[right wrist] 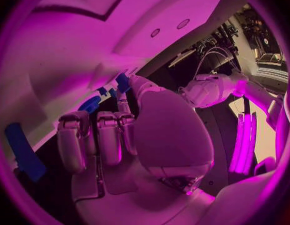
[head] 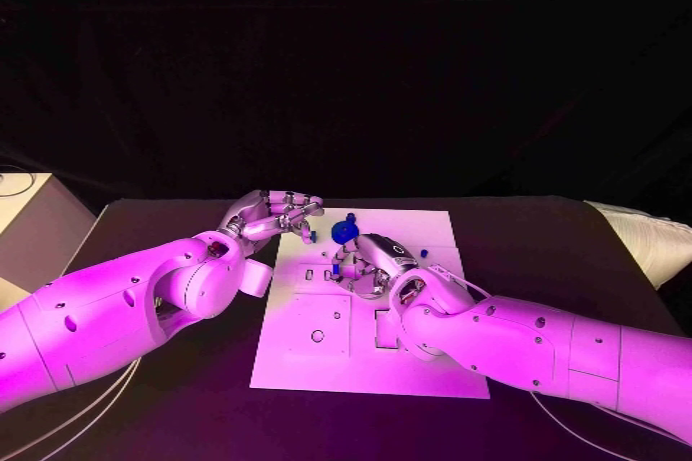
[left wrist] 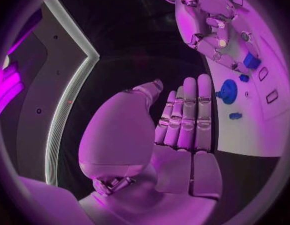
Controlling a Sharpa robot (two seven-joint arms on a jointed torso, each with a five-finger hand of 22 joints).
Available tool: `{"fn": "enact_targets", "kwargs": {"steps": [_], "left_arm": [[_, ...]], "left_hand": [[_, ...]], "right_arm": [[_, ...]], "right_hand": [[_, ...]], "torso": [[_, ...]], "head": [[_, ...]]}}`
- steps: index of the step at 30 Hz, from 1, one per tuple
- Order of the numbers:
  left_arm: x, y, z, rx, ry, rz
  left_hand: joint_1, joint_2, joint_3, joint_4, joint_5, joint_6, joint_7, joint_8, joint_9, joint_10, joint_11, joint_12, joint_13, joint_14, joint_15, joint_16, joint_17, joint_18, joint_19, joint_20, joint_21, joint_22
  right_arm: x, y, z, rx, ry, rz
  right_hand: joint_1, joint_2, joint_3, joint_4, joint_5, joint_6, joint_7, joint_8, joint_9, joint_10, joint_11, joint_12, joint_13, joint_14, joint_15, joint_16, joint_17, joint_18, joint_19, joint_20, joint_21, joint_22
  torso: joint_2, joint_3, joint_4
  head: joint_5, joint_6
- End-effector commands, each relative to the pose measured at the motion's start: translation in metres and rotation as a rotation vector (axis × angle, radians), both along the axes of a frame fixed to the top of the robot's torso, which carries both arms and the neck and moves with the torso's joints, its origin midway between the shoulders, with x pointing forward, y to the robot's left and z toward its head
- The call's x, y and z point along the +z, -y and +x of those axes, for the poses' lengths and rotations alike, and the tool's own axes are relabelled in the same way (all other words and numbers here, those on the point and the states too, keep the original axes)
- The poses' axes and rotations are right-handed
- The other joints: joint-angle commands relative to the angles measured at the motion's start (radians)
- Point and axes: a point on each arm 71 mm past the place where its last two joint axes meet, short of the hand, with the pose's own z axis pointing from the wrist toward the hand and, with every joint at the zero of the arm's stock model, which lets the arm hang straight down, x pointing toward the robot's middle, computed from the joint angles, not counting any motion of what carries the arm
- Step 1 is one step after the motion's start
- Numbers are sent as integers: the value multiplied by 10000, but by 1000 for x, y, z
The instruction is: Assemble the parts on the task board
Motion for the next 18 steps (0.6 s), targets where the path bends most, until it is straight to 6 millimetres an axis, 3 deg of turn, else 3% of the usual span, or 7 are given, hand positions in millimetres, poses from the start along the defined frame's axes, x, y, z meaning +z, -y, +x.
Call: {"fn": "enact_targets", "kwargs": {"steps": [1, 18], "left_arm": [[1, 2, -1, -102, 61, -108], [1, 2, -1, -123, 57, -110]], "left_hand": [[-87, 37, 45, 2, -42, -53, 19, -34, 16, -59, -5, -24, -13, -62, 1, 45, -11, 145, -70, -22, 58, 14], [-91, 34, 63, -24, -44, -43, 13, -19, 26, -73, -7, -10, -11, -64, 0, 55, -21, 148, -86, -18, 88, 21]], "right_arm": [[-2, -2, -1, 130, -41, -365], [-7, -3, 1, 51, -270, -654]], "right_hand": [[-27, -87, 64, -21, -69, -54, -6, 34, 9, 862, -1, -41, 2453, 991, -25, 24, 2407, -69, 1049, 2, 60, 2633], [-138, -176, 59, -13, -266, -155, 30, 26, -5, 798, 33, -94, 2388, 985, 6, 18, 2383, -69, 1049, 31, 60, 2633]], "torso": [[0, 0, 5], [-4, 3, -5]], "head": [[-11, -19], [-10, -53]]}}
